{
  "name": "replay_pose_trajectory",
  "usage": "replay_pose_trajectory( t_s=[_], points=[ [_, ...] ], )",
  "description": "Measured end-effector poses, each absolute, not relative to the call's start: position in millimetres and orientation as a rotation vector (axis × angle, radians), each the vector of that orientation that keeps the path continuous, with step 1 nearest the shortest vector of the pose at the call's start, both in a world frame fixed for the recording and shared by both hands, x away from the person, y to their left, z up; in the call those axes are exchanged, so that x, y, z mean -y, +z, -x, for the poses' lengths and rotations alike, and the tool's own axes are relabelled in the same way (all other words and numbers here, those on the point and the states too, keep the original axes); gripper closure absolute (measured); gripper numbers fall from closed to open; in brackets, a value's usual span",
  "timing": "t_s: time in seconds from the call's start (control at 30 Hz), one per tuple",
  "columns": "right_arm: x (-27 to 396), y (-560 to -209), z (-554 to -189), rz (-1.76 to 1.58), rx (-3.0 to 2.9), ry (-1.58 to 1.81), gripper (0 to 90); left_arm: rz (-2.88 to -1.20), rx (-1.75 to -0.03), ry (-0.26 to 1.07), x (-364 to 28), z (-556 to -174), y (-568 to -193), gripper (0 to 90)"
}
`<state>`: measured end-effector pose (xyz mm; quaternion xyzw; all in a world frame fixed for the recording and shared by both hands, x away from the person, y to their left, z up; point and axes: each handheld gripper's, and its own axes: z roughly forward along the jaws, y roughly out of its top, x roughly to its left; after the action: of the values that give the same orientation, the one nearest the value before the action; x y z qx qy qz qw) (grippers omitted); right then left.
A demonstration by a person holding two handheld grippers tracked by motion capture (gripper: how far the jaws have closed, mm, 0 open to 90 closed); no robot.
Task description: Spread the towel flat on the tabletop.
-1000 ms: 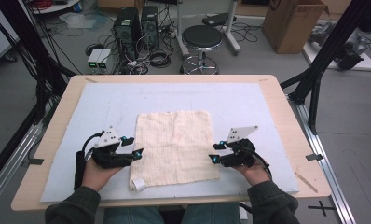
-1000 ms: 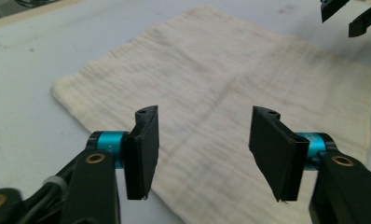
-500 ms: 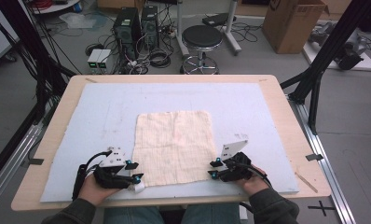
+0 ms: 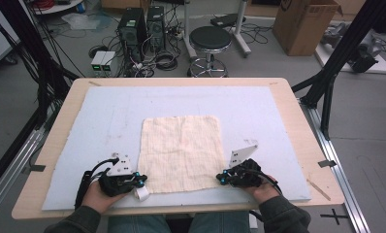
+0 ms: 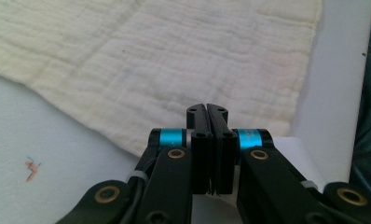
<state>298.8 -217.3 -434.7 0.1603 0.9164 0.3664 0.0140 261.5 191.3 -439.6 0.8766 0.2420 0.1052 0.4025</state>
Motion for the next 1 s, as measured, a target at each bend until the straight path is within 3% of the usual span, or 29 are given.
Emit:
replay_pose_trajectory(
  t_s=[0.4,0.5,0.57,1.0],
  points=[
    [218.6,-433.9,-286.7,-0.483,-2.872,1.164,88.2,-2.190,-0.580,0.252,-197.2,-253.3,-432.8,87.3],
    [220.8,-433.2,-287.4,-0.526,-2.881,1.234,74.6,-2.171,-0.555,0.205,-196.5,-252.9,-430.6,75.2],
    [220.7,-431.9,-287.9,-0.528,-2.868,1.278,70.1,-2.156,-0.556,0.212,-197.4,-253.2,-428.9,68.4],
    [226.1,-422.8,-303.3,-0.654,-2.686,1.402,46.5,-2.037,-0.649,0.253,-208.5,-264.0,-423.4,56.5]
  ],
)
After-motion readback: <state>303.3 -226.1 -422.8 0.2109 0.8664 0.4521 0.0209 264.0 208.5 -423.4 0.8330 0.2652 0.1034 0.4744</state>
